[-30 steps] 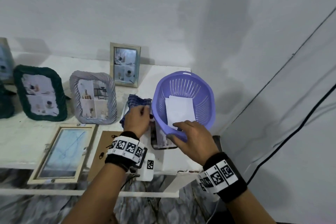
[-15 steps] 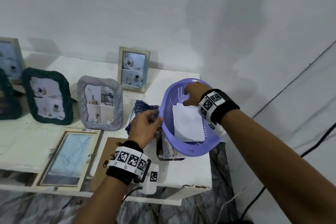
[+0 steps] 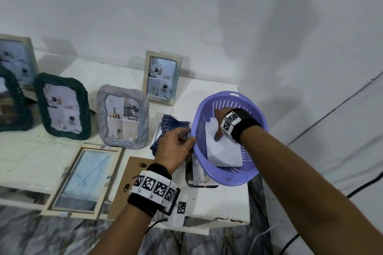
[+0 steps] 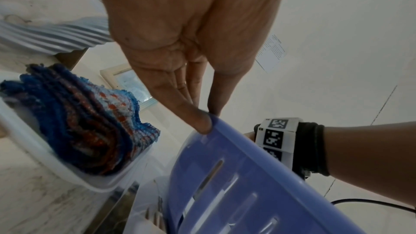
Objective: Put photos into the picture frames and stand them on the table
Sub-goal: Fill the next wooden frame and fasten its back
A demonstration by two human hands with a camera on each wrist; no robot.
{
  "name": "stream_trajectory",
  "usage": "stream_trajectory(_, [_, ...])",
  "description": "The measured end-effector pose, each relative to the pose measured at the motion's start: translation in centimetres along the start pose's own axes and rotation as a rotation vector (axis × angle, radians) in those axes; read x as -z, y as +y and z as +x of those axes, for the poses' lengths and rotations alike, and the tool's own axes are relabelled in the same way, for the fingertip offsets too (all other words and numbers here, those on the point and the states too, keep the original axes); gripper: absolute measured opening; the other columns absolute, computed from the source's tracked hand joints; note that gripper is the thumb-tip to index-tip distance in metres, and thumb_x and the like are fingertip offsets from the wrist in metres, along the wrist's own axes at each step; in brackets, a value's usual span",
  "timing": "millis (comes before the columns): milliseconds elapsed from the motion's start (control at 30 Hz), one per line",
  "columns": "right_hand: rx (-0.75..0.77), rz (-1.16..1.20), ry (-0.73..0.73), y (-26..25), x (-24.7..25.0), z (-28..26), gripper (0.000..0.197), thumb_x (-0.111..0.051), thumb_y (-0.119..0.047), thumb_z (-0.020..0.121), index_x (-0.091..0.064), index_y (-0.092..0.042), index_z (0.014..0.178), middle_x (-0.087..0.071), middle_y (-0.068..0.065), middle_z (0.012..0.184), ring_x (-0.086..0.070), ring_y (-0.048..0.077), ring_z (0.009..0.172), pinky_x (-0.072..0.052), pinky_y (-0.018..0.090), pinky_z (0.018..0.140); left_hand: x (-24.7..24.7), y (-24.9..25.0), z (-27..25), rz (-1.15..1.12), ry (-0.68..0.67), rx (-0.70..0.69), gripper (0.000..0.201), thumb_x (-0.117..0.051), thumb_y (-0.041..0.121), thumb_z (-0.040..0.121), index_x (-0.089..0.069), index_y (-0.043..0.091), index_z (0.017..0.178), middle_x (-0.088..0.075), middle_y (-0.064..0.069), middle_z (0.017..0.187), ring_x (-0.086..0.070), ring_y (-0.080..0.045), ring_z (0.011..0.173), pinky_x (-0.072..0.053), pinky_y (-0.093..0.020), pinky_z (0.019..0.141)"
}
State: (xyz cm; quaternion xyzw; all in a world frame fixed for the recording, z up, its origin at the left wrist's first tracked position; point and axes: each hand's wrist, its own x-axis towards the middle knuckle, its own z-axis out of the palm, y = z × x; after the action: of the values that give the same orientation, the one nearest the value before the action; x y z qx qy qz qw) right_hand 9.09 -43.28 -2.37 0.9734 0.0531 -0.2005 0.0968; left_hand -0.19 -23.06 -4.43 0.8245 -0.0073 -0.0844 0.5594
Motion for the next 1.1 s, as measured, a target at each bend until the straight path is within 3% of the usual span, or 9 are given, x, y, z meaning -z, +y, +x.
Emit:
stream_trajectory(67, [-0.021,-0.025,0.042,-0.1,0.4,0.3,0.099,-0.084,-0.042,0.065,-0.032,-0.01,0.143,-0.059,0.014,0.124,-0.06,0.036,0.109,-0.052,0.043,0.085,0.0,-0.1,0.0,-0.002,0.002,-0.003,0.034,-0.067,0.029,0.091,-0.064,0.019,0.123,-0.073,0.0,0.099,-0.072,-0.014,0.083,-0.062,-0.041,0.07])
stream_trajectory(167, [-0.037,-0.003,0.124,0.0,1.5,0.3,0.061,-0.071,-0.021,0.079,-0.04,-0.014,0.131,-0.063,0.011,0.117,-0.062,0.032,0.102,-0.052,0.042,0.084,0.1,-0.3,0.1,-0.004,0.004,-0.012,0.036,-0.067,0.032,0.09,-0.063,0.019,0.124,-0.073,0.0,0.1,-0.072,-0.015,0.084,-0.062,-0.042,0.071])
stream_trajectory(267, [-0.041,0.27,0.143,1.2,3.1,-0.6,0.034,-0.052,-0.007,0.085,-0.053,-0.02,0.117,-0.063,0.009,0.115,-0.059,0.029,0.1,-0.048,0.034,0.082,0.1,-0.5,0.1,0.007,0.009,-0.015,0.035,-0.067,0.033,0.09,-0.064,0.019,0.123,-0.073,0.0,0.099,-0.071,-0.017,0.084,-0.061,-0.043,0.073])
stream_trajectory(333, [-0.052,0.412,0.24,2.1,4.5,-1.9,0.032,-0.05,-0.007,0.082,-0.059,-0.024,0.108,-0.062,0.008,0.114,-0.058,0.029,0.101,-0.045,0.029,0.08,0.1,-0.4,0.1,0.032,0.029,-0.028,0.034,-0.067,0.033,0.09,-0.065,0.018,0.12,-0.073,0.001,0.098,-0.07,-0.017,0.084,-0.06,-0.043,0.076])
stream_trajectory(500, [-0.009,0.602,0.534,3.1,8.3,-7.5,0.028,-0.051,-0.014,0.082,-0.065,-0.022,0.105,-0.067,0.007,0.098,-0.058,0.027,0.094,-0.044,0.029,0.081,0.5,0.6,-0.5,0.132,0.085,-0.168,0.03,-0.062,0.034,0.093,-0.066,0.018,0.117,-0.069,0.002,0.106,-0.064,-0.009,0.092,-0.051,-0.024,0.082])
stream_trajectory(667, [0.069,0.745,0.66,-0.1,10.4,-12.8,0.027,-0.054,-0.014,0.081,-0.066,-0.027,0.101,-0.065,-0.004,0.075,-0.057,0.016,0.077,-0.044,0.024,0.074,2.8,3.3,-1.9,-0.175,0.077,-0.238,0.032,-0.063,0.034,0.092,-0.065,0.019,0.12,-0.068,0.007,0.108,-0.063,0.001,0.098,-0.048,-0.012,0.083])
stream_trajectory(867, [0.154,0.908,0.631,-7.5,9.2,-14.5,0.025,-0.059,-0.012,0.086,-0.067,-0.027,0.104,-0.066,-0.008,0.079,-0.059,0.006,0.075,-0.044,0.016,0.073,9.3,3.1,-3.6,-0.37,-0.038,-0.25,0.019,-0.065,0.012,0.092,-0.068,0.013,0.11,-0.072,-0.011,0.094,-0.068,-0.027,0.091,-0.057,-0.037,0.08])
stream_trajectory(1000, [0.066,1.042,0.718,-12.8,7.0,-14.1,0.033,-0.062,-0.017,0.09,-0.058,-0.026,0.122,-0.061,-0.008,0.098,-0.058,0.003,0.082,-0.041,0.006,0.071,14.3,-0.3,-4.3,-0.36,-0.028,-0.199,0.014,-0.065,0.008,0.091,-0.069,0.017,0.101,-0.073,-0.008,0.092,-0.07,-0.027,0.088,-0.059,-0.041,0.076])
stream_trajectory(1100, [-0.045,1.364,0.622,-18.0,3.7,-13.8,0.035,-0.063,-0.018,0.092,-0.053,-0.022,0.125,-0.064,-0.004,0.096,-0.065,0.008,0.08,-0.054,0.019,0.065,18.2,-3.6,-5.4,-0.422,0.005,-0.089,0.015,-0.064,0.004,0.09,-0.069,0.015,0.099,-0.074,-0.008,0.089,-0.07,-0.025,0.085,-0.06,-0.038,0.071])
